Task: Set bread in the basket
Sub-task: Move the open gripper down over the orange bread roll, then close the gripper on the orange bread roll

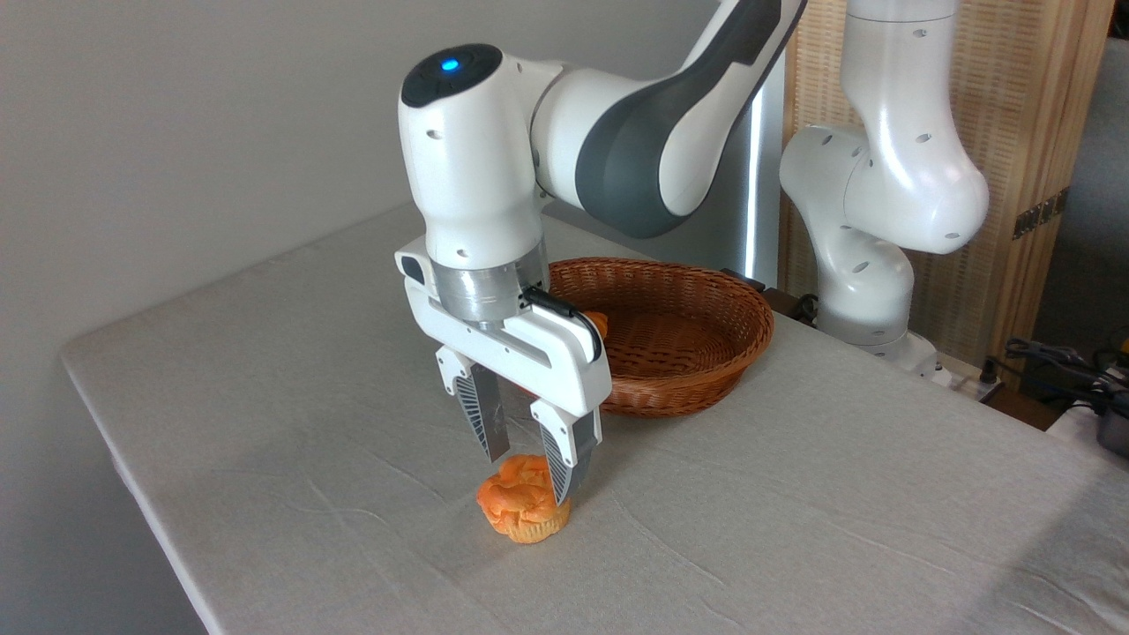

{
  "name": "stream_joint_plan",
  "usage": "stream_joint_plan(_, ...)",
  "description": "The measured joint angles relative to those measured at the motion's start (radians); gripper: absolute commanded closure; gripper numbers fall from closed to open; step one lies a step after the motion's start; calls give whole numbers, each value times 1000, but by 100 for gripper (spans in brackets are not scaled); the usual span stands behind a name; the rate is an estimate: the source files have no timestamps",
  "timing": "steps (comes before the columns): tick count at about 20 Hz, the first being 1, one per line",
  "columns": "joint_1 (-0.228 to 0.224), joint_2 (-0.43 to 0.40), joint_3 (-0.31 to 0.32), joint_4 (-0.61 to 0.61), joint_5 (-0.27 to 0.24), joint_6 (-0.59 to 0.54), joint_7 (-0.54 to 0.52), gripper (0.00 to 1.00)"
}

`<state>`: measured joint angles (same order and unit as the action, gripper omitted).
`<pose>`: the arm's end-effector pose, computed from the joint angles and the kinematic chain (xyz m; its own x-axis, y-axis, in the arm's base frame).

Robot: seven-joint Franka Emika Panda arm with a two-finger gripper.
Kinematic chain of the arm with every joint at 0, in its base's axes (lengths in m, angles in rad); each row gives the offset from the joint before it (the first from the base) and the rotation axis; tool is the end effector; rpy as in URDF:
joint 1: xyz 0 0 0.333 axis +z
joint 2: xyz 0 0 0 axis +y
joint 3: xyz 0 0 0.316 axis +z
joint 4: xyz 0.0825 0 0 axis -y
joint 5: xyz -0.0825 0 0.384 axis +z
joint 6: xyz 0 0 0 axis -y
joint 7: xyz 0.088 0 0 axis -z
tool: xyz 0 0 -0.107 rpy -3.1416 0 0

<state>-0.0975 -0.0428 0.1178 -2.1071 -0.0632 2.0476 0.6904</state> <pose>0.5324 0.0078 0.4345 0.8018 -0.5970 0.0248 -0.5974 -0.7999 0.0582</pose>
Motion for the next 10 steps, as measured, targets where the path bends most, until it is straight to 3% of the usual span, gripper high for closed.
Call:
stream_joint_plan(6,0,0,0,-31,-28,31,0,0)
stream_joint_plan(8,0,-1,0,-33,-28,31,0,16)
stream_joint_plan(10,0,-1,0,-35,-28,31,0,49)
